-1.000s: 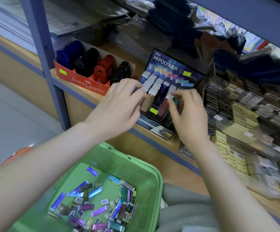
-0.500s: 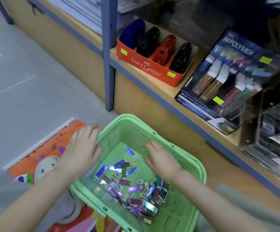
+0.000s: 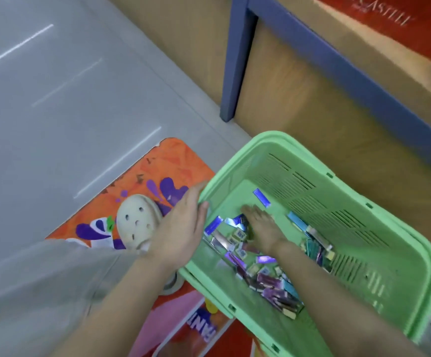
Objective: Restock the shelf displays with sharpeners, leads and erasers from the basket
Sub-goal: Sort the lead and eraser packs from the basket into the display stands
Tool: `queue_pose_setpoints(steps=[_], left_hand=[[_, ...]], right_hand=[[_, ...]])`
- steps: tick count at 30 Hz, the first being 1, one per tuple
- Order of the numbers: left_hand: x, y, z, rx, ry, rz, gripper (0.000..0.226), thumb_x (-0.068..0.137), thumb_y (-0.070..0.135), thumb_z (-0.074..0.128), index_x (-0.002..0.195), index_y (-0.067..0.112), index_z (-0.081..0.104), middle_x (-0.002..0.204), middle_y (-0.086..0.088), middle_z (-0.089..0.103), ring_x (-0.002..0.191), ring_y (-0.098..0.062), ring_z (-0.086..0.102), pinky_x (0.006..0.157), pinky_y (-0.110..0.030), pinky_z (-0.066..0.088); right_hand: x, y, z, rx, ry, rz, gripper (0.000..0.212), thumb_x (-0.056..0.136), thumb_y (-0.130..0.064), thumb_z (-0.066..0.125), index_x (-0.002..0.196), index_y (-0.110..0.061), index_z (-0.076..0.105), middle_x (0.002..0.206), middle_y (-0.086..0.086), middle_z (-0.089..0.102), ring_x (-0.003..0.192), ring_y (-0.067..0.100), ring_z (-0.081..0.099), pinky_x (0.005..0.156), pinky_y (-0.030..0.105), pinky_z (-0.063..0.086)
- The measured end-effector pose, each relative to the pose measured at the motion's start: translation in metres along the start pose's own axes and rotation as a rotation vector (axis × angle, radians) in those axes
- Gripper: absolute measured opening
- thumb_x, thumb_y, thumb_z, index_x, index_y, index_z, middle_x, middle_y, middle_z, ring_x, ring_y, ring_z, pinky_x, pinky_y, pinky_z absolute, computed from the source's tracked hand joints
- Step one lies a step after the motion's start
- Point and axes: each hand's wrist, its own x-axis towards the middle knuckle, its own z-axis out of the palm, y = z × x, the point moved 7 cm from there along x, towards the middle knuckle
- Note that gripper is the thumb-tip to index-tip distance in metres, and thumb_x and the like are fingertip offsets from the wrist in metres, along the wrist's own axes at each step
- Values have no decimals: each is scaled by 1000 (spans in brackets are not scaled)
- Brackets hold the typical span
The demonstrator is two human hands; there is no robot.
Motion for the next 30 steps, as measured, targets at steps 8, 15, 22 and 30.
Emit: queue_pose_setpoints(steps=[8,15,22,30], left_hand=[[3,-8,3,52,63,-21,34,101,29,30,133,22,39,109,5,56,95,-20,57,71,-29,35],[-1,-13,7,52,68,-45,33,101,30,29,132,24,40,89,13,50,71,-9,49,61,-25,28],[-3,-6,-2,130,198,66,35,97,20,35,128,9,48,114,-4,50,104,-15,44,93,-21,29],[-15,25,49,-341,130,-162,28,101,19,36,127,13,45,115,5,47,109,-8,47,93,-22,40]], right_hand=[[13,1,39,-12,-4,-15,83,74,-37,77,142,-18,34,136,3,44,128,24,36,104,32,27],[-18,-2,79,205,-80,93,40,97,-25,51,133,-11,40,128,12,52,106,30,58,84,34,43],[-38,-14,38,555,68,104,23,95,-25,56,117,-19,50,82,-5,57,66,6,51,61,17,39],[-83,-50,-55,1029,360,-21,13,90,-12,63,84,-17,53,50,-16,50,44,-1,40,50,11,33]])
